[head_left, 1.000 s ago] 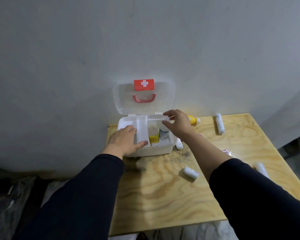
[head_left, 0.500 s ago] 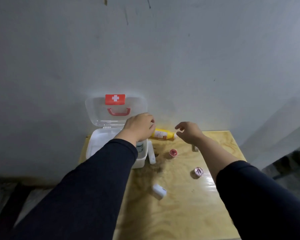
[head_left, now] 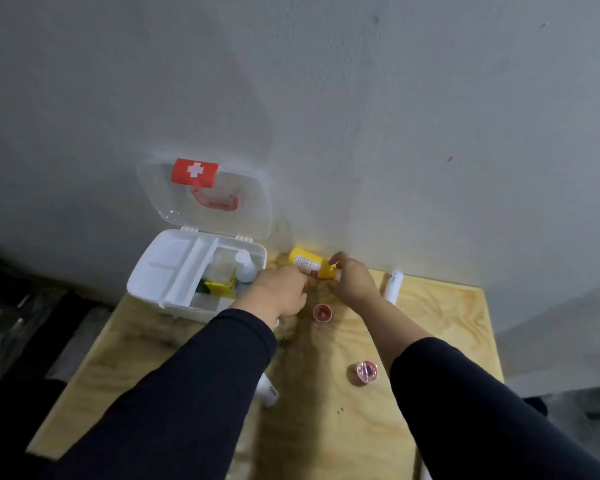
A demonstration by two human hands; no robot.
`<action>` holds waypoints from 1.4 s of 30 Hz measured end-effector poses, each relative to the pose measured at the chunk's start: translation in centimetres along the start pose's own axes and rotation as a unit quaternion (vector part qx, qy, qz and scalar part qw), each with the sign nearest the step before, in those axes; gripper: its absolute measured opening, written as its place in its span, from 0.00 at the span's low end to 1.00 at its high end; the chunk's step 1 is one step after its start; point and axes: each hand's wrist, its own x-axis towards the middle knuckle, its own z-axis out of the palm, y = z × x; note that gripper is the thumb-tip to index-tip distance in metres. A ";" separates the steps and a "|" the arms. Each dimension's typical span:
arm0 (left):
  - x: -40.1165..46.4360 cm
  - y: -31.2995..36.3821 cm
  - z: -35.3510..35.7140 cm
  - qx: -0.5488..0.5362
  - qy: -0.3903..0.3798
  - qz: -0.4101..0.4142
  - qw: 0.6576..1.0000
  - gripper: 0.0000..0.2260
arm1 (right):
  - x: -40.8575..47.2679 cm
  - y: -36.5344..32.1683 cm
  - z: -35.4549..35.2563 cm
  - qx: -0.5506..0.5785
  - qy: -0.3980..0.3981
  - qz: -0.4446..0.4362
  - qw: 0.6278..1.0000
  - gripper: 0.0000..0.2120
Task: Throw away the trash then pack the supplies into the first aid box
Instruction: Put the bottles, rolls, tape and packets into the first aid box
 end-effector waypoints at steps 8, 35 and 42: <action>0.3 0.8 -0.4 -0.027 -0.005 -0.017 0.999 0.16 | -0.5 0.3 -1.6 0.042 0.065 -0.045 0.996 0.13; -9.5 -12.5 -2.9 -0.115 0.108 -0.050 0.986 0.26 | -8.9 -16.8 -3.3 0.074 0.222 -0.126 0.964 0.16; -9.2 -15.0 1.5 -0.126 0.048 -0.053 0.989 0.27 | -9.8 -17.8 2.5 0.081 0.188 -0.077 0.976 0.16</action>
